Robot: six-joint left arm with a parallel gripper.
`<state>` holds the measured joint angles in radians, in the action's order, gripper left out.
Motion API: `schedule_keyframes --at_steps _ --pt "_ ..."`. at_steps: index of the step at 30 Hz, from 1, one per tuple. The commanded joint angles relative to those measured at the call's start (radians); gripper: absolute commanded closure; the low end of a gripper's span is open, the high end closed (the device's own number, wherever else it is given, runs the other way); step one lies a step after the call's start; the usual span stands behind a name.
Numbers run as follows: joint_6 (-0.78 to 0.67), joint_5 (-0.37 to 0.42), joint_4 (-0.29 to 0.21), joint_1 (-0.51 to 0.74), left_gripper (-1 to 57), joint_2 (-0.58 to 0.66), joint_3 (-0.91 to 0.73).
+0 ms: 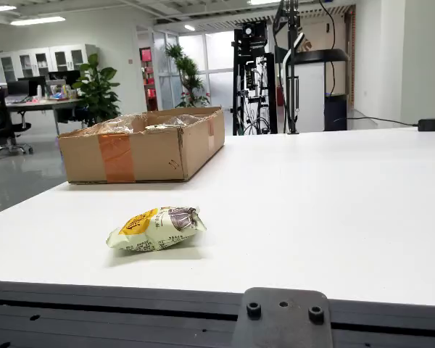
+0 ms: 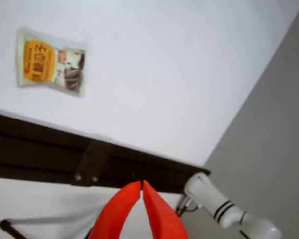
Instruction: Grasp a snack and put it in the bin.
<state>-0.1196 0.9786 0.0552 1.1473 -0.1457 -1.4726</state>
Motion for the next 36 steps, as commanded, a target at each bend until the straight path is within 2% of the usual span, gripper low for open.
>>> schedule_keyframes --at_steps 1,16,28,36 --pt "-0.017 -0.004 -0.001 0.006 56.3 0.000 0.000" --pt "-0.111 -0.007 -0.002 0.010 56.6 0.000 0.000" --pt "-0.336 -0.015 0.003 -0.039 56.4 0.000 0.000" --pt "-0.458 -0.030 0.007 -0.075 51.5 -0.001 0.001"
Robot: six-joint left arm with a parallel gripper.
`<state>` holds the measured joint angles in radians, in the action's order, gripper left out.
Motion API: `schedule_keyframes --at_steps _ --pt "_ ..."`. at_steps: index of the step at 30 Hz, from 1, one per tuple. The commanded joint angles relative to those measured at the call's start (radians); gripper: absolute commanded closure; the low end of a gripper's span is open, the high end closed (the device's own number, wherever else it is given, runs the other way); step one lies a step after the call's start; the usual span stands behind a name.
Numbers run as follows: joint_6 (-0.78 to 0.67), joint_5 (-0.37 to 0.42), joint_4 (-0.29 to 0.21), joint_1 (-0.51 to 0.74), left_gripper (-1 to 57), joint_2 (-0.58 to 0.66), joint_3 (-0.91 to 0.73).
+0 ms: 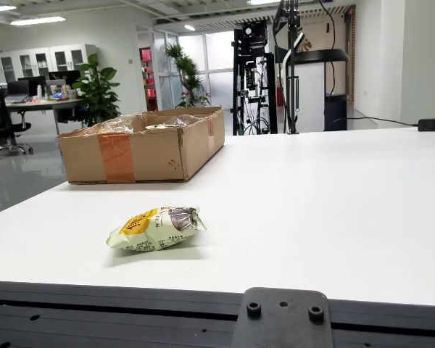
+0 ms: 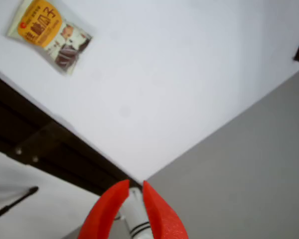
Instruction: Grasp a snack and put it in the bin.
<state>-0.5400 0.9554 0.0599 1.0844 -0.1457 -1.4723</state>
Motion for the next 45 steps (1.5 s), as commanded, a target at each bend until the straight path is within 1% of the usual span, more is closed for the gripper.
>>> schedule_keyframes --at_steps 1,5,9,17,21,29,36,38,41,45 --pt "-0.050 -0.008 0.003 -0.015 50.6 -0.001 0.001" --pt "-0.102 -0.011 0.005 -0.026 46.2 -0.017 0.001" --pt "-0.194 0.015 0.010 -0.038 40.9 -0.055 0.001" --pt "-0.495 0.102 0.068 -0.034 30.0 -0.119 0.000" --pt "-0.635 0.140 0.084 -0.028 25.8 -0.153 0.000" --pt "-0.820 0.164 0.106 -0.008 22.5 -0.246 0.002" --pt "-0.912 0.168 0.127 0.007 19.8 -0.370 0.038" --pt "-0.927 0.172 0.145 0.015 19.6 -0.413 0.067" --pt "-0.941 0.210 0.189 0.031 19.2 -0.482 0.131" --pt "-0.950 0.251 0.241 0.046 15.6 -0.559 0.208"
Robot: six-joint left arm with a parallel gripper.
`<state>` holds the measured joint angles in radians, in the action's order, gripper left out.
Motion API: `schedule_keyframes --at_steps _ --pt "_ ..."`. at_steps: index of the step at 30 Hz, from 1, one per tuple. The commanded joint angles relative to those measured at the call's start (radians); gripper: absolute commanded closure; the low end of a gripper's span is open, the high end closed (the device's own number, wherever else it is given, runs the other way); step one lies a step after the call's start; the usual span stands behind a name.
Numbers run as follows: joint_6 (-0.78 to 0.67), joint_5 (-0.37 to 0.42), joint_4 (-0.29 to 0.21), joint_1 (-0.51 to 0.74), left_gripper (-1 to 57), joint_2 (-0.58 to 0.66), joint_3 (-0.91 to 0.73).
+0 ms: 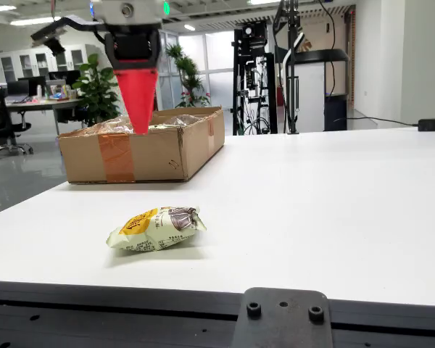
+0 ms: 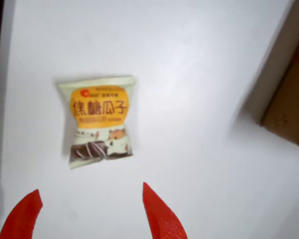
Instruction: Grasp a snack and put it in the bin.
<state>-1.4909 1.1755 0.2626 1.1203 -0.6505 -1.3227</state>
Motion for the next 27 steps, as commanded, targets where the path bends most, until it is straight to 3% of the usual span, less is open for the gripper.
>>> schedule_keyframes --at_steps 1,13,20,27 --pt "0.000 0.036 0.047 0.012 14.9 -0.069 0.074" --pt "-0.025 0.056 0.072 -0.002 10.9 -0.203 0.153" --pt "-0.044 0.054 0.089 0.001 14.4 -0.283 0.186" --pt "-0.053 0.053 0.095 0.005 11.0 -0.344 0.213"
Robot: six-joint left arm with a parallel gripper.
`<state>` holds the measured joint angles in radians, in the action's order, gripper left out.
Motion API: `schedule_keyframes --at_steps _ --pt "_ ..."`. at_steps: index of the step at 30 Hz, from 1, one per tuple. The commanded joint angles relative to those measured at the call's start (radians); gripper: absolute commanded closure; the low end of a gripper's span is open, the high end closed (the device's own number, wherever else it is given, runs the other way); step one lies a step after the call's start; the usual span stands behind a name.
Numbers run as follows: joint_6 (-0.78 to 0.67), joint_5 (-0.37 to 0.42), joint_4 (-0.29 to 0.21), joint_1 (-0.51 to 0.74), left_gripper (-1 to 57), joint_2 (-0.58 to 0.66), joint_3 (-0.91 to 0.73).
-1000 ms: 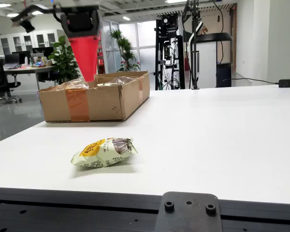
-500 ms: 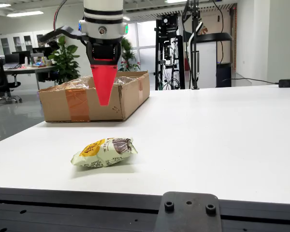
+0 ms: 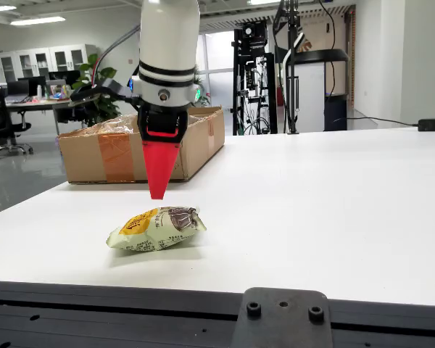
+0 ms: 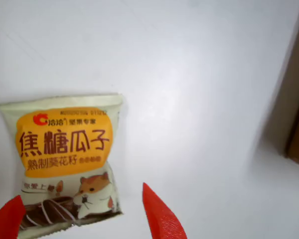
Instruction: Grasp a snack and put it in the bin.
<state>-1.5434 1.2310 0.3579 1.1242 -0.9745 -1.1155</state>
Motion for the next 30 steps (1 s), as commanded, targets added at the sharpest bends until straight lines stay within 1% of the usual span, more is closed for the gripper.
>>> schedule_keyframes --at_steps 1,11,24,26,30 --pt "-0.002 -0.002 -0.001 0.001 10.8 -0.027 0.007" --pt "-0.008 -0.006 -0.002 0.007 9.7 -0.075 0.014" --pt "-0.027 -0.048 -0.013 0.026 9.5 -0.151 0.046" --pt "-0.027 -0.052 -0.012 0.026 10.3 -0.157 0.048" --pt "-0.027 -0.064 -0.010 0.024 16.7 -0.163 0.051"
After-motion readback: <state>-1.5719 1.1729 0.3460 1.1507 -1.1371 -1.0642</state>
